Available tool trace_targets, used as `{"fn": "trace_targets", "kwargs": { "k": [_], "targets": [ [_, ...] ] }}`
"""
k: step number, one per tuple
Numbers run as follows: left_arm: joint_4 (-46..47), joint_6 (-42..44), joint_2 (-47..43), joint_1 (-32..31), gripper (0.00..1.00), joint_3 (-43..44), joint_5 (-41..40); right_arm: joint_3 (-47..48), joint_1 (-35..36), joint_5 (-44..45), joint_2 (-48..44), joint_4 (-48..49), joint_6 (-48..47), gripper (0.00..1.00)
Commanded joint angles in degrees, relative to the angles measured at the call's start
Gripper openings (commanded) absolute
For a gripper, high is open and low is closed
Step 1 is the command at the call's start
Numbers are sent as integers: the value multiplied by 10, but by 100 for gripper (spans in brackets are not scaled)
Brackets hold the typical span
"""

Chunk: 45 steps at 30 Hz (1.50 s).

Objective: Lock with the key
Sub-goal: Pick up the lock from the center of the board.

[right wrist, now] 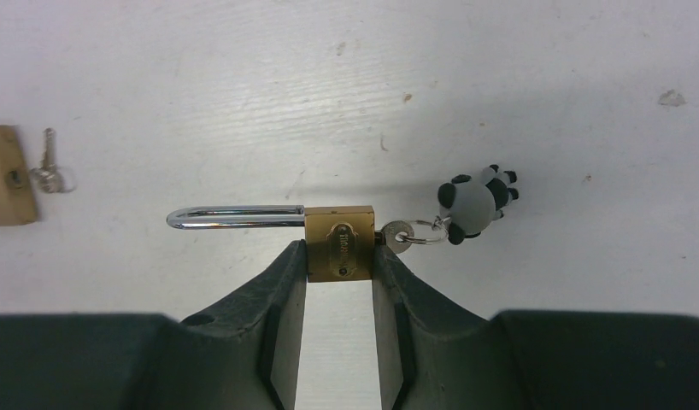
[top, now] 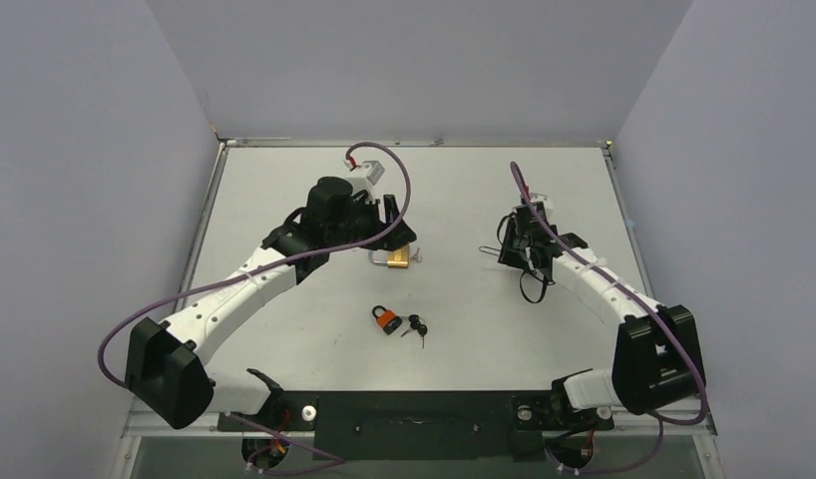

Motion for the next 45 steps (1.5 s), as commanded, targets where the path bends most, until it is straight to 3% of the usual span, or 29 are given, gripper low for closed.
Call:
{"fn": "trace_targets", "kwargs": {
  "k": [1, 10, 18, 35, 45],
  "targets": [
    [82, 90, 41, -4, 61, 66, 23, 8, 11, -39, -62, -9, 4, 0],
    [37, 196, 127, -20, 57, 175, 166, 46, 35, -123, -154, -52, 1, 0],
    [-46, 267, 156, -64, 53, 235, 150, 107, 52, -196, -174, -69, 16, 0],
    [-61, 278, 168, -82, 46, 264, 129, 166, 74, -213, -164, -83, 22, 0],
    [-51, 268, 171, -84, 31, 265, 129, 162, 77, -207, -165, -85, 22, 0]
  ]
}}
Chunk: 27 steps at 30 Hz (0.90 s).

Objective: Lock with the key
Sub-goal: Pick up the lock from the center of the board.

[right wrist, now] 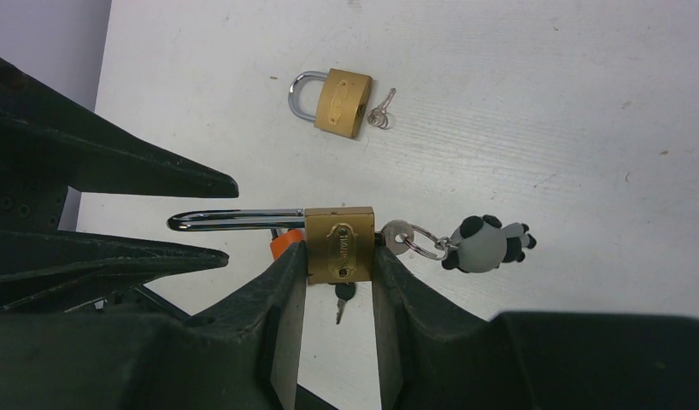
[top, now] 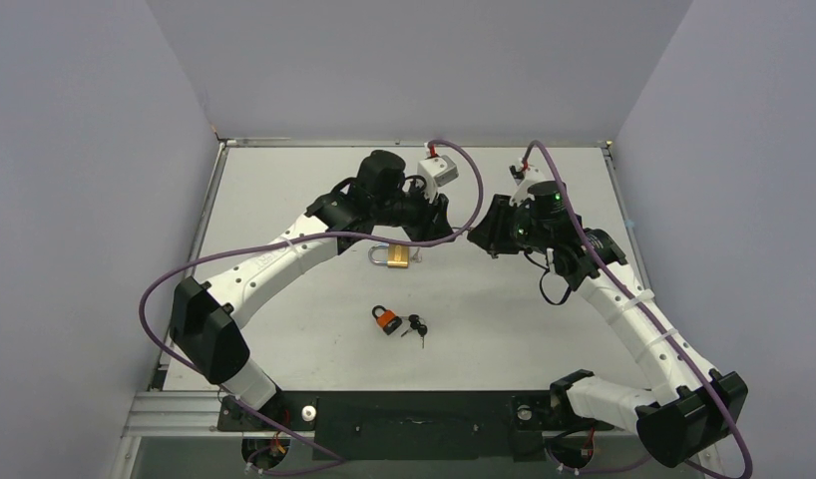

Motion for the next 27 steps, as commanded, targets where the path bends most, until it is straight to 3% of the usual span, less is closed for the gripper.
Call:
{"fn": "trace_targets", "kwargs": {
  "k": [1, 7, 11, 27],
  "targets": [
    [19, 1, 0, -3, 30, 32, 1, 24, 4, 2, -7, 16, 4, 0],
    [21, -4, 3, -6, 18, 35, 0, 16, 5, 7, -11, 16, 4, 0],
    [19, -9, 9, -10, 0, 39, -7, 11, 6, 8, -14, 17, 4, 0],
    [0, -55, -1, -27, 0, 80, -43, -7, 16, 35, -36, 50, -3, 0]
  ]
}}
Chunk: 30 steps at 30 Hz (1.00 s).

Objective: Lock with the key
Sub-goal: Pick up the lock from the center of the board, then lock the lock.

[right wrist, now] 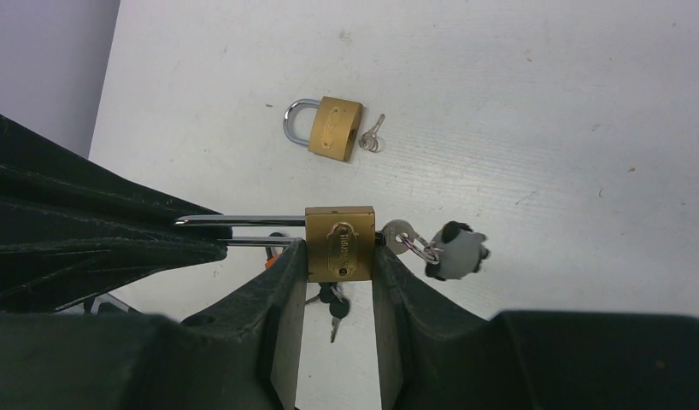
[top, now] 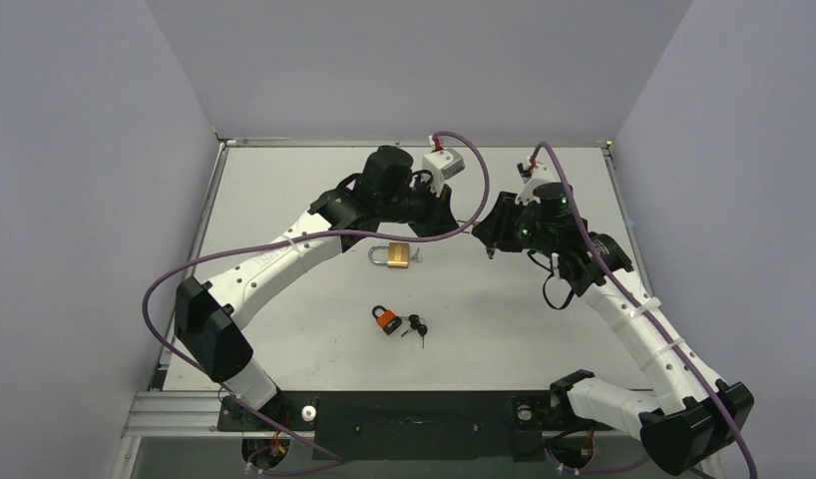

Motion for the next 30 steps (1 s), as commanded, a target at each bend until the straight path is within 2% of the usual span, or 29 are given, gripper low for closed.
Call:
{"fn": "trace_targets", "kwargs": {
  "k": [1, 10, 12, 14, 15, 16, 17, 21, 25, 27, 30],
  "targets": [
    [24, -18, -15, -9, 0, 37, -14, -5, 14, 5, -19, 41, -5, 0],
    [29, -33, -34, -9, 0, 37, -55, -4, 19, 8, -22, 65, -7, 7],
    [33, -36, -38, -9, 0, 37, -57, -4, 19, 5, -23, 68, -8, 14],
    [35, -37, -41, -9, 0, 38, -60, -4, 19, 3, -24, 72, -9, 27],
    [34, -37, -44, -9, 0, 38, -61, -4, 19, -1, -25, 76, -12, 40],
    [31, -35, -45, -9, 0, 41, -65, -6, 20, -2, -30, 77, -14, 45],
    [28, -33, -48, -9, 0, 42, -68, -7, 20, -4, -33, 83, -18, 55],
    [-16, -18, -46, -10, 0, 85, -87, -5, 20, -6, -55, 100, -34, 70],
    [-85, 8, -50, -10, 0, 124, -105, 9, 4, -24, -60, 130, -53, 72],
    [-109, 19, -61, -11, 0, 136, -115, 8, -13, -58, -63, 163, -66, 72],
    [-142, 33, -82, -11, 0, 158, -114, -12, -42, -149, -72, 264, -61, 72]
  ]
}}
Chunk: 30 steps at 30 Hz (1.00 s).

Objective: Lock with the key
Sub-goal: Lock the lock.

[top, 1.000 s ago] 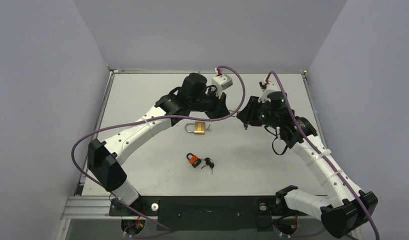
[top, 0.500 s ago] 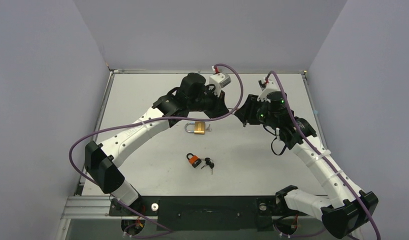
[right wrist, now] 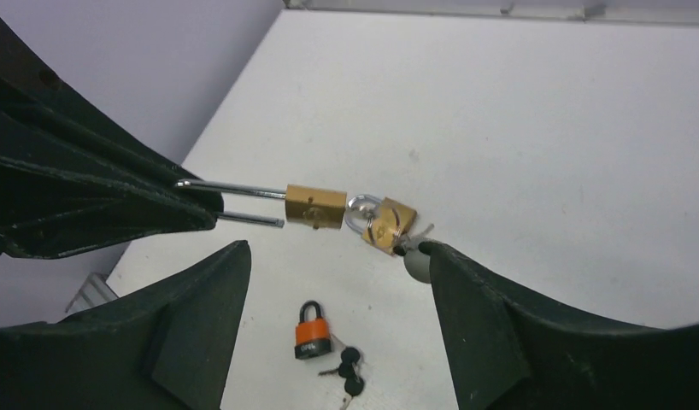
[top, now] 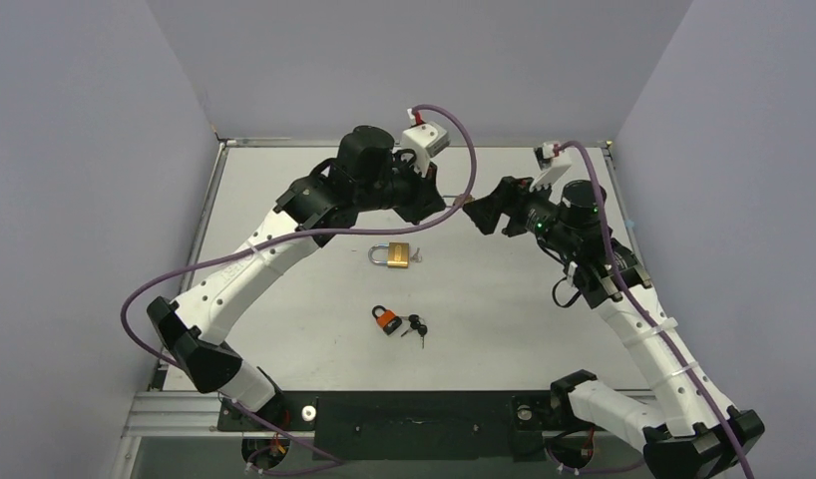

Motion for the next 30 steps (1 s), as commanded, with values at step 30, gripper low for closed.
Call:
{"fn": "trace_targets", "kwargs": {
  "k": [30],
  "targets": [
    [-45, -38, -185, 50, 0, 49, 193, -6, 0, -456, 83, 688, 287, 61]
  ]
}}
